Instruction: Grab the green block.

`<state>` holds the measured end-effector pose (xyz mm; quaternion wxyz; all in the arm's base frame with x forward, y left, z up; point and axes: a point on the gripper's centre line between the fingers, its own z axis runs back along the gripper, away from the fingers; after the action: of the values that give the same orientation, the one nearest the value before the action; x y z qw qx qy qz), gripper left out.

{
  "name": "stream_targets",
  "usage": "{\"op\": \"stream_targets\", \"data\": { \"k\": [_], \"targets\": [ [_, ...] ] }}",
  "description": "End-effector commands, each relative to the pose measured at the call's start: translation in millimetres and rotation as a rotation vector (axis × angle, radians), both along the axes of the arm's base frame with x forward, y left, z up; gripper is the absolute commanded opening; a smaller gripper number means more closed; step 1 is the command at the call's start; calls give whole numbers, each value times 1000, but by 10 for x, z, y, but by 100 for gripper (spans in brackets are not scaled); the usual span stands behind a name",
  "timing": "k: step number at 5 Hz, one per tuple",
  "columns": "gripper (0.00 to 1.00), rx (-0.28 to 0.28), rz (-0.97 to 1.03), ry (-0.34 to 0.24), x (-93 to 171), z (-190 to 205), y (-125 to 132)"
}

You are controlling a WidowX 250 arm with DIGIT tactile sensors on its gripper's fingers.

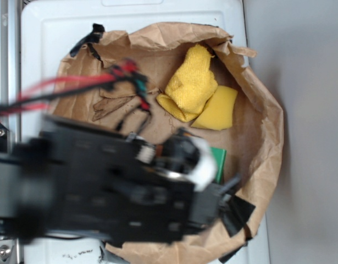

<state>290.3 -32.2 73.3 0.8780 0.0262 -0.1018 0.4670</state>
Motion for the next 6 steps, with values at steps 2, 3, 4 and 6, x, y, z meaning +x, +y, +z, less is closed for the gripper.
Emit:
{"op": "stream_targets", "data": {
  "k": [2,3,4,6],
  "targets": [
    [100,-89,14,-76,308,161,-62],
    [100,-89,14,-76,308,161,-62],
    [100,-156,20,-141,301,81,-50],
    [0,-87,43,-147,520,-440,-122]
  ]
}}
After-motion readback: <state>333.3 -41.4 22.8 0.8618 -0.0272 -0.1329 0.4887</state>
